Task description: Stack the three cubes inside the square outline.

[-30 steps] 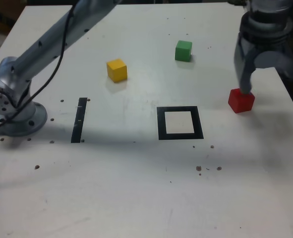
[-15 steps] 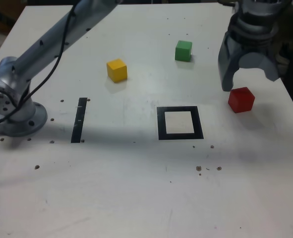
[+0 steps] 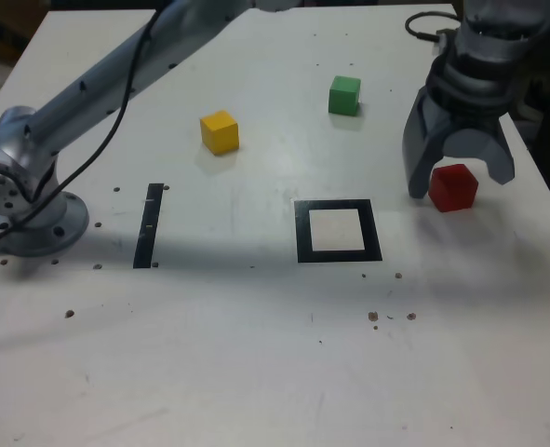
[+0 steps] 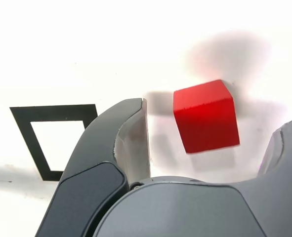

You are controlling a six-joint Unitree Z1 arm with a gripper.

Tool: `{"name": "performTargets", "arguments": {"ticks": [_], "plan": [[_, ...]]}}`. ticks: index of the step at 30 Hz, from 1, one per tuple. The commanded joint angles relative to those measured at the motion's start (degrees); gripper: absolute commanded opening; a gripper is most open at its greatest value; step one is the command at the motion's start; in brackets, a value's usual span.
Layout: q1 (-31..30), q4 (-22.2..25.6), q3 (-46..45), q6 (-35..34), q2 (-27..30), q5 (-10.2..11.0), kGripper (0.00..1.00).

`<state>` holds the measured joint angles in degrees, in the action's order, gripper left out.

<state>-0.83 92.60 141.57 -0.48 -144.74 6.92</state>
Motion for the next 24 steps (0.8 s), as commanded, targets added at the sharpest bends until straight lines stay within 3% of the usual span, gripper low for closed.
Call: {"name": "performTargets", "arguments": {"ticks": [1, 10, 18, 24], "plan": [[0.12, 0.26, 0.01, -0.15, -0.74, -0.26, 0.89], [1.39, -1.16, 1.33, -0.1, -1.67, -0.84, 0.8], [2.21, -1.7, 1.56, -0.11, -2.56, -2.17, 0.62], [2.23, -2.02, 1.32, -0.29, -3.14, -3.04, 0.6]]}}
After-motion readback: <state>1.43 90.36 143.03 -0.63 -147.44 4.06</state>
